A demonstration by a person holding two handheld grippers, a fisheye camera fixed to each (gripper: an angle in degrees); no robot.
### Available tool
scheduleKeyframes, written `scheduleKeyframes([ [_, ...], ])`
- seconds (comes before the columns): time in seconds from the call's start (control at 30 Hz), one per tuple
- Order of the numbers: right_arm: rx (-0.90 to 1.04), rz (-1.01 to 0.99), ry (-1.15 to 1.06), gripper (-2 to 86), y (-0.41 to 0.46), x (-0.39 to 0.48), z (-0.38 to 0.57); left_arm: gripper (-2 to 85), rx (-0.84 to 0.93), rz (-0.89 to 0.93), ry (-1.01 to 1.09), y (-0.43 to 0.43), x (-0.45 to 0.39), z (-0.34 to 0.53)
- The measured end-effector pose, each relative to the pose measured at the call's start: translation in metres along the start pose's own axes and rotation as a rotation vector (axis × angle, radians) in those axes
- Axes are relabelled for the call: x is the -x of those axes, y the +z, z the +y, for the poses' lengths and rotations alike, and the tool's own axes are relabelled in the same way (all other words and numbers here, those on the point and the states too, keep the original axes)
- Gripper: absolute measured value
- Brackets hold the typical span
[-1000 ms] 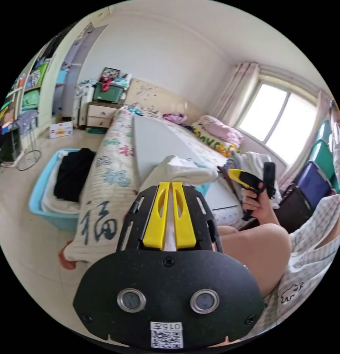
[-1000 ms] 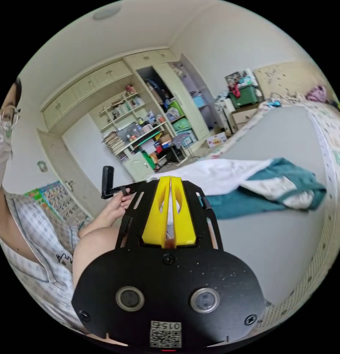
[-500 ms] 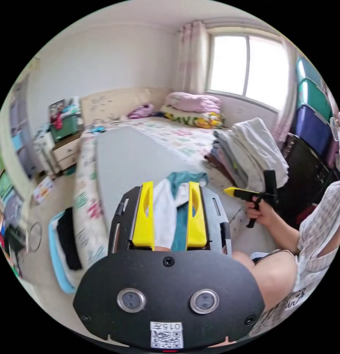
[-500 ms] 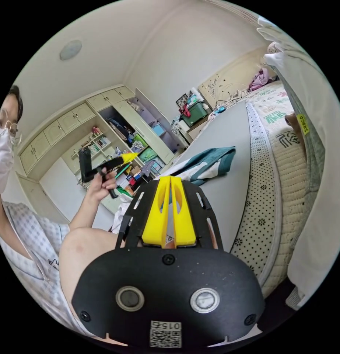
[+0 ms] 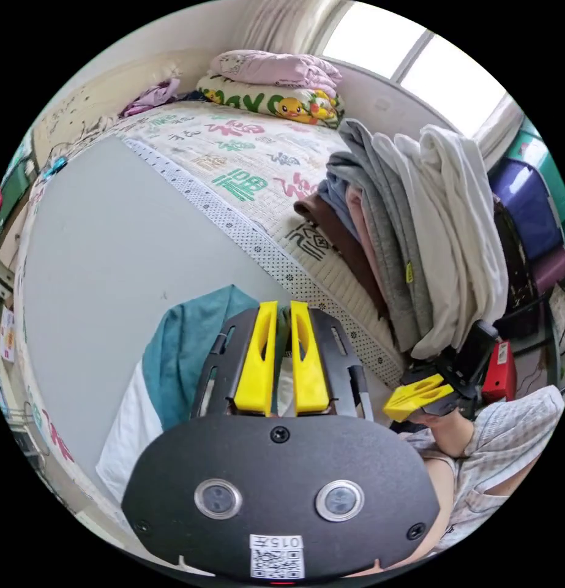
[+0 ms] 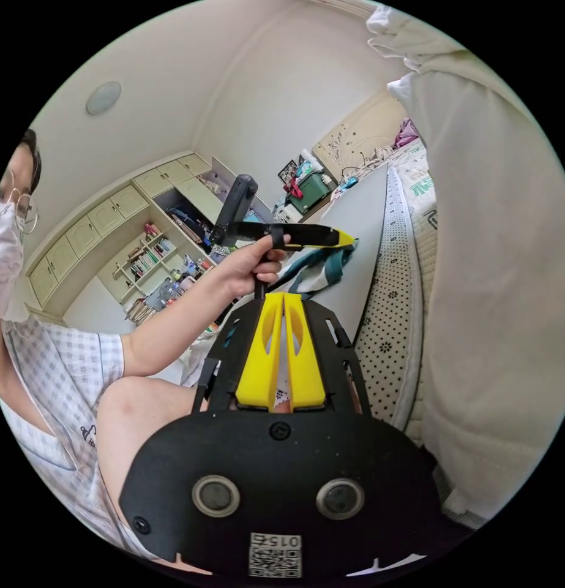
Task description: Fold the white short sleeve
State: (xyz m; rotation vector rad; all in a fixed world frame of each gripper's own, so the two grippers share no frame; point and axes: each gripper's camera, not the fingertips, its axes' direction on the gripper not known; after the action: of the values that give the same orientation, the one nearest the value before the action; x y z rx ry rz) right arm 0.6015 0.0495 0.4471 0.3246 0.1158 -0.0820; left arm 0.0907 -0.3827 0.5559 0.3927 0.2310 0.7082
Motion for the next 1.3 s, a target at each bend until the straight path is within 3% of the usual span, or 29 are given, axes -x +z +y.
scheduleKeyframes([
  [0.1,0.011,0.016,-0.023,-0.4,0.006,0.007,0.005,1.8,-0.183,-0.002,-0.094,-0.045,0.013,0.029],
  [0.17,0.016,0.043,-0.067,-0.3,0.007,0.017,0.008,1.2,-0.418,-0.024,-0.165,-0.107,0.019,0.081],
  [0.27,0.031,0.061,-0.156,0.1,0.013,0.034,0.008,0.9,-0.624,-0.08,-0.262,-0.174,0.021,0.171],
  [0.37,0.1,0.083,-0.27,1.7,0.033,0.055,0.002,0.8,-0.695,-0.17,-0.372,-0.206,0.017,0.26],
  [0.6,0.264,0.008,-0.564,7.8,0.106,0.131,-0.001,1.2,-0.64,-0.252,-0.448,-0.196,0.004,0.356],
  [0.8,0.386,0.134,-0.82,6.3,0.156,0.179,0.058,3.7,-0.618,-0.275,-0.271,-0.209,-0.016,0.378],
  [0.97,0.573,0.166,-0.963,8.8,0.2,0.2,0.091,8.0,-0.369,-0.366,-0.033,-0.193,-0.028,0.355],
  [1.3,0.735,0.311,-1.091,8.4,0.248,0.215,0.119,10.8,-0.15,-0.321,0.221,-0.145,-0.037,0.319],
])
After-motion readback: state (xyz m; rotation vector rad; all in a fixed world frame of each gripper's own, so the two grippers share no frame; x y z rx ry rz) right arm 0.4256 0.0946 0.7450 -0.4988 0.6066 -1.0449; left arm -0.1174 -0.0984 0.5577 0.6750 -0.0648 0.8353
